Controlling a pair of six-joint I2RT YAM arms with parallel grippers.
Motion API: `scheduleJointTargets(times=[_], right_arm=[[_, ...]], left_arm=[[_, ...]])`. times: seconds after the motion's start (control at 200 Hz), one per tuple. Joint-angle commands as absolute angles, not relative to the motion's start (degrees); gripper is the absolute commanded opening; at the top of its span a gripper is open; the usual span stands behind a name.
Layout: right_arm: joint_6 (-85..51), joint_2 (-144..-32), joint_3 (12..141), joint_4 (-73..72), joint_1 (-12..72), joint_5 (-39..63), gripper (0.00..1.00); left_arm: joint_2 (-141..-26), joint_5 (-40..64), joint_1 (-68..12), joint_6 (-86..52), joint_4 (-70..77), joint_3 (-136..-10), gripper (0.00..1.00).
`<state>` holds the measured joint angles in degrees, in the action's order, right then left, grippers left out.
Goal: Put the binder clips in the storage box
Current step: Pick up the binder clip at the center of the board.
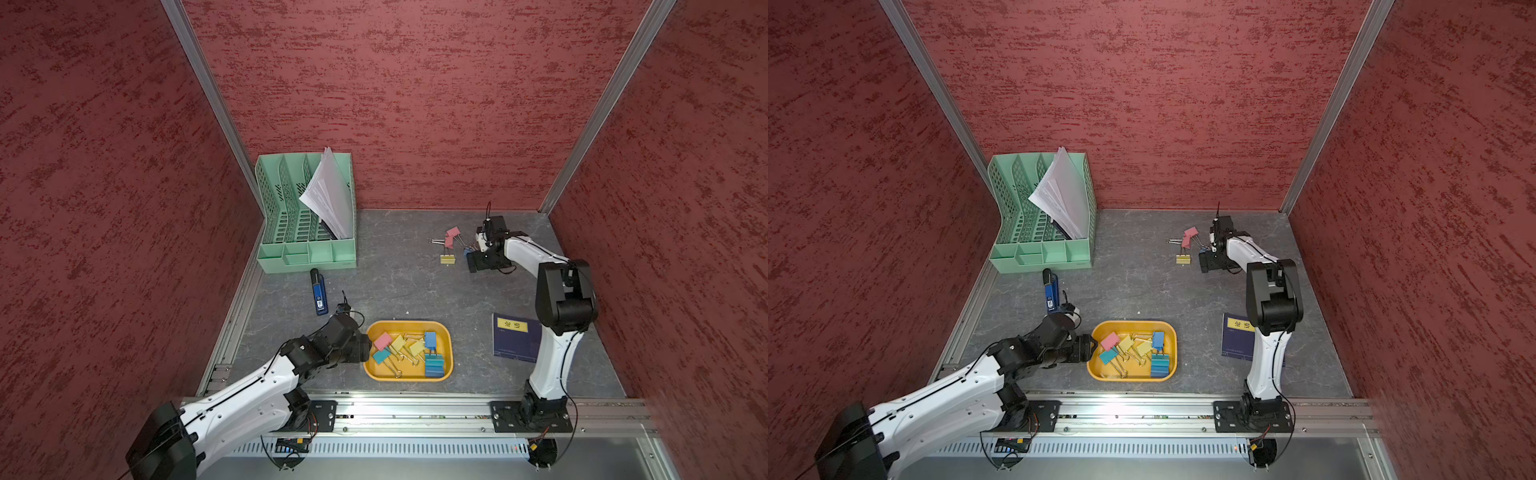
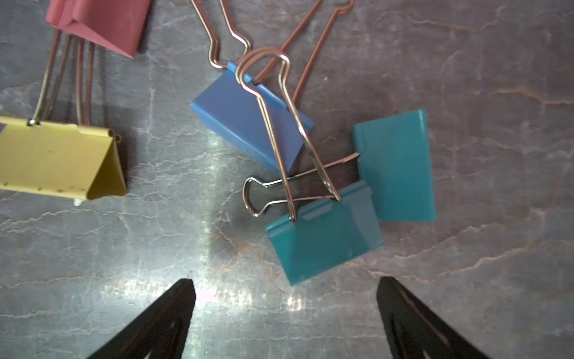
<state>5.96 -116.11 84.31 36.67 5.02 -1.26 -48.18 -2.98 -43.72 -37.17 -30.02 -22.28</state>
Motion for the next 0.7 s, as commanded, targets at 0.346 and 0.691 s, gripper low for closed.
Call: scheduleJointTargets(times=[0.346,0.691], right_arm=[[9.72,-121.27,89.38,34.35,4.06,-1.59,0.97],[9.59,-121.19,87.46,33.02,3.91,1.32,0.91]], left_arm=[[-49.42,-3.08,-43.47,-36.56,-30.18,-23.11,0.79],[-50.29,-3.09,-43.45,-36.54,-29.97,-23.26,0.79]])
